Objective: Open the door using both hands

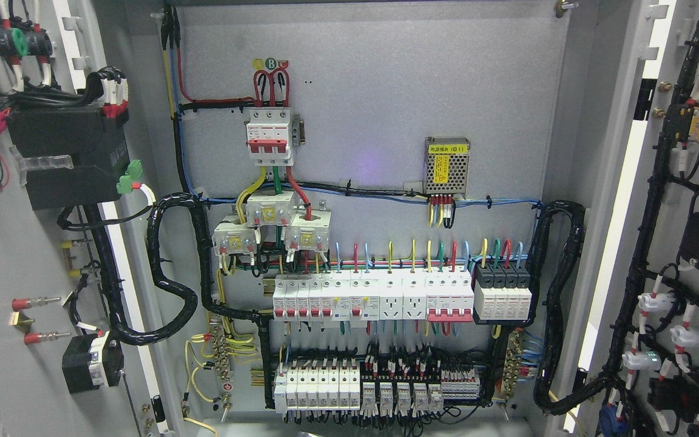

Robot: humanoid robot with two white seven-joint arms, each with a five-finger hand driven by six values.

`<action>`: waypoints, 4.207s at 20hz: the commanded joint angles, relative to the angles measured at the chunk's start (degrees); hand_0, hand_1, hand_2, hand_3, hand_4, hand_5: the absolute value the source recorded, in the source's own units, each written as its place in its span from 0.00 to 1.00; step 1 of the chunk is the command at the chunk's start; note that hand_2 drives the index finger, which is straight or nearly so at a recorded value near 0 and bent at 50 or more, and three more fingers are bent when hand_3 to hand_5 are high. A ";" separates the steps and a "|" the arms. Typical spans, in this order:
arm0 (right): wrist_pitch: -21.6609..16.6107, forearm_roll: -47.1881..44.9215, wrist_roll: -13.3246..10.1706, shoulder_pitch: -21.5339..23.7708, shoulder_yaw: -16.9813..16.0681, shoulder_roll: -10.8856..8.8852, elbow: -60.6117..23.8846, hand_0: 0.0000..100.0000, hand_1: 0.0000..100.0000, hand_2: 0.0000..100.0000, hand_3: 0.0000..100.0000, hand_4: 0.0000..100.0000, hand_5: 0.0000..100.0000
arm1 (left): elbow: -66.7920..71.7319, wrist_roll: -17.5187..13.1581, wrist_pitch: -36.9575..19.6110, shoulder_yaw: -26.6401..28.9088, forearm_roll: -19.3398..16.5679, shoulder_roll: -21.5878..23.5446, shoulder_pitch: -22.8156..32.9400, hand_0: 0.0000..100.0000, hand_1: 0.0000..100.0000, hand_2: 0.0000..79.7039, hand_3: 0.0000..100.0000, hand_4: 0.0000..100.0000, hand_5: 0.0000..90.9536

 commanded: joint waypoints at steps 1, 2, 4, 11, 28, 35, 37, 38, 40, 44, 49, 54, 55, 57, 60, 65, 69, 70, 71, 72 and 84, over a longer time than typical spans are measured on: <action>-2.20 1.18 0.00 5.50 -5.80 -4.04 -2.61 0.00 0.00 0.00 0.00 0.00 0.00 | -22.76 0.05 0.05 -3.92 -0.17 -0.06 8.47 0.00 0.00 0.00 0.00 0.04 0.00; -2.47 1.18 0.00 6.90 -6.50 -4.48 -3.75 0.00 0.00 0.00 0.00 0.00 0.00 | -27.42 0.13 0.05 -4.80 -0.17 0.03 10.32 0.00 0.00 0.00 0.00 0.04 0.00; -2.99 1.18 0.00 9.71 -8.00 -5.53 -5.43 0.00 0.00 0.00 0.00 0.00 0.00 | -35.86 0.13 0.05 -6.20 -0.17 0.47 13.31 0.00 0.00 0.00 0.00 0.04 0.00; -9.49 1.27 0.00 17.37 -10.55 -7.64 -7.45 0.00 0.00 0.00 0.00 0.00 0.00 | -63.81 0.13 -0.04 -12.80 0.18 4.86 20.78 0.00 0.00 0.00 0.00 0.04 0.00; -24.09 1.27 0.00 26.51 -17.32 -16.17 -10.71 0.00 0.00 0.00 0.00 0.00 0.00 | -97.24 0.31 -15.85 -19.57 -1.75 8.99 29.67 0.00 0.00 0.00 0.00 0.04 0.00; -26.64 1.27 0.00 27.74 -19.60 -19.42 -13.25 0.00 0.00 0.00 0.00 0.00 0.00 | -101.99 0.66 -22.88 -19.40 -1.84 10.31 29.85 0.00 0.00 0.00 0.00 0.04 0.00; -26.82 1.18 0.00 27.83 -20.65 -20.12 -14.13 0.00 0.00 0.00 0.00 0.00 0.00 | -103.05 0.92 -25.87 -19.31 -1.84 11.10 29.85 0.00 0.00 0.00 0.00 0.04 0.00; -26.82 1.18 0.00 27.75 -21.01 -20.21 -14.48 0.00 0.00 0.00 0.00 0.00 0.00 | -103.40 1.10 -26.93 -19.22 -1.84 11.28 29.85 0.00 0.00 0.00 0.00 0.04 0.00; -26.82 1.18 0.00 27.74 -21.89 -20.30 -15.53 0.00 0.00 0.00 0.00 0.00 0.00 | -103.75 1.36 -29.38 -18.69 -1.84 11.28 29.85 0.00 0.00 0.00 0.00 0.04 0.00; -27.61 0.92 -0.09 27.66 -22.86 -19.43 -17.82 0.00 0.00 0.00 0.00 0.00 0.00 | -103.75 1.80 -34.49 -16.85 -1.66 11.28 29.85 0.00 0.00 0.00 0.00 0.04 0.00; -27.70 0.39 -0.09 27.66 -22.86 -17.84 -20.98 0.00 0.00 0.00 0.00 0.00 0.00 | -103.75 4.00 -37.30 -15.88 -1.58 11.19 29.41 0.00 0.00 0.00 0.00 0.04 0.00; -27.35 -2.49 -0.18 26.96 -22.60 -17.75 -22.22 0.00 0.00 0.00 0.00 0.00 0.00 | -103.67 4.00 -38.54 -14.30 -1.58 10.32 27.31 0.00 0.00 0.00 0.00 0.04 0.00; -27.08 -4.60 -0.18 26.87 -22.51 -17.84 -22.57 0.00 0.00 0.00 0.00 0.00 0.00 | -103.67 4.00 -38.54 -13.51 -1.49 9.88 26.34 0.00 0.00 0.00 0.00 0.04 0.00; -26.99 -5.76 -0.18 26.87 -22.59 -18.10 -22.92 0.00 0.00 0.00 0.00 0.00 0.00 | -103.67 4.00 -38.54 -12.54 -1.23 9.35 23.97 0.00 0.00 0.00 0.00 0.04 0.00; -26.99 -6.11 -0.18 26.52 -22.68 -18.11 -23.01 0.00 0.00 0.00 0.00 0.00 0.00 | -103.67 4.09 -38.45 -10.61 -1.05 7.95 22.03 0.00 0.00 0.00 0.00 0.04 0.00; -26.91 -9.72 -0.27 25.37 -22.77 -18.28 -23.01 0.00 0.00 0.00 0.00 0.00 0.00 | -103.67 4.18 -38.54 -8.24 -0.96 5.22 20.80 0.00 0.00 0.00 0.00 0.04 0.00; -26.91 -10.42 -0.27 25.20 -23.64 -19.07 -22.75 0.00 0.00 0.00 0.00 0.00 0.00 | -103.75 6.89 -38.54 -7.27 -0.96 4.34 19.22 0.00 0.00 0.00 0.00 0.04 0.00; -26.91 -10.77 -0.18 25.28 -23.82 -19.33 -22.66 0.00 0.00 0.00 0.00 0.00 0.00 | -103.75 7.51 -38.54 -7.18 -0.96 4.25 19.04 0.00 0.00 0.00 0.00 0.04 0.00; -26.91 -11.03 -0.18 25.28 -23.91 -19.42 -22.49 0.00 0.00 0.00 0.00 0.00 0.00 | -103.75 7.60 -38.63 -6.92 -0.96 4.25 18.95 0.00 0.00 0.00 0.00 0.04 0.00; -26.91 -11.04 -0.18 25.28 -23.91 -19.51 -22.40 0.00 0.00 0.00 0.00 0.00 0.00 | -103.67 7.69 -39.15 -6.31 -0.87 4.16 18.95 0.00 0.00 0.00 0.00 0.04 0.00; -27.26 -14.11 0.00 26.07 -28.57 -21.53 -19.85 0.00 0.00 0.00 0.00 0.00 0.00 | -103.40 10.15 -42.32 -3.84 0.00 4.25 19.30 0.00 0.00 0.00 0.00 0.04 0.00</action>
